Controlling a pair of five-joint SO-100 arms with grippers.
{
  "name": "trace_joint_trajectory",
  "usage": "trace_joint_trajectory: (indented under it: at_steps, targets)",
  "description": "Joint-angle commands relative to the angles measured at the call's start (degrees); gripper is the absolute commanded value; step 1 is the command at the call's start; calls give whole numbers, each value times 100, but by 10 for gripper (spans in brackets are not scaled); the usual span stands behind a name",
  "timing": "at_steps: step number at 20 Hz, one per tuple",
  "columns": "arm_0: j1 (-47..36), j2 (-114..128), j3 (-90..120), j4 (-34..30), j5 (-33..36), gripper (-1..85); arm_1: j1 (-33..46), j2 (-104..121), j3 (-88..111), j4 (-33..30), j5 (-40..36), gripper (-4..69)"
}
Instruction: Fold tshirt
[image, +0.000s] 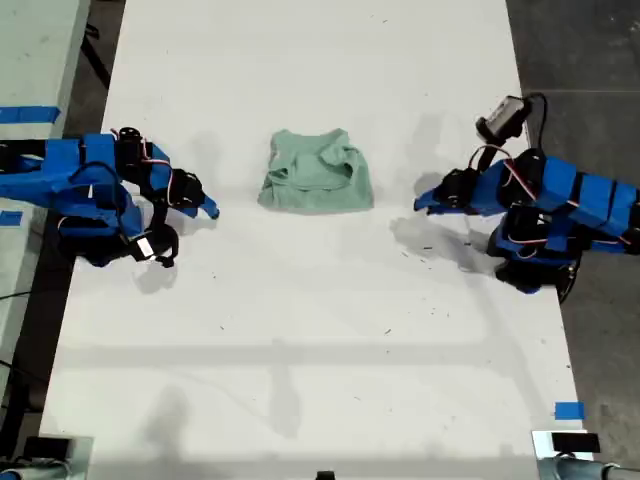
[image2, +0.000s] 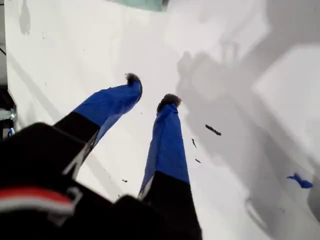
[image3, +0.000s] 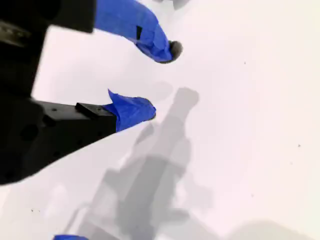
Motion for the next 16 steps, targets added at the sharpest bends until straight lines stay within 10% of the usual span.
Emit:
trace_joint_trajectory:
  at_steps: [1, 4, 8, 11, 16]
  targets:
    - [79, 1020, 949, -290, -308, 85, -510, 2435, 1318, 211, 765, 66]
    - [9, 2909, 2320, -563, -264, 81, -879, 2575, 1626, 211, 1055, 43]
    - [-448, 4737, 2320, 1600, 0, 88, -624, 2575, 1635, 193, 729, 23]
    - [-220, 4737, 2312, 1600, 18, 99, -290, 2584, 1635, 167, -2575, 22]
    - [26, 4737, 2312, 1600, 18, 99, -202, 2593, 1635, 176, -2479, 19]
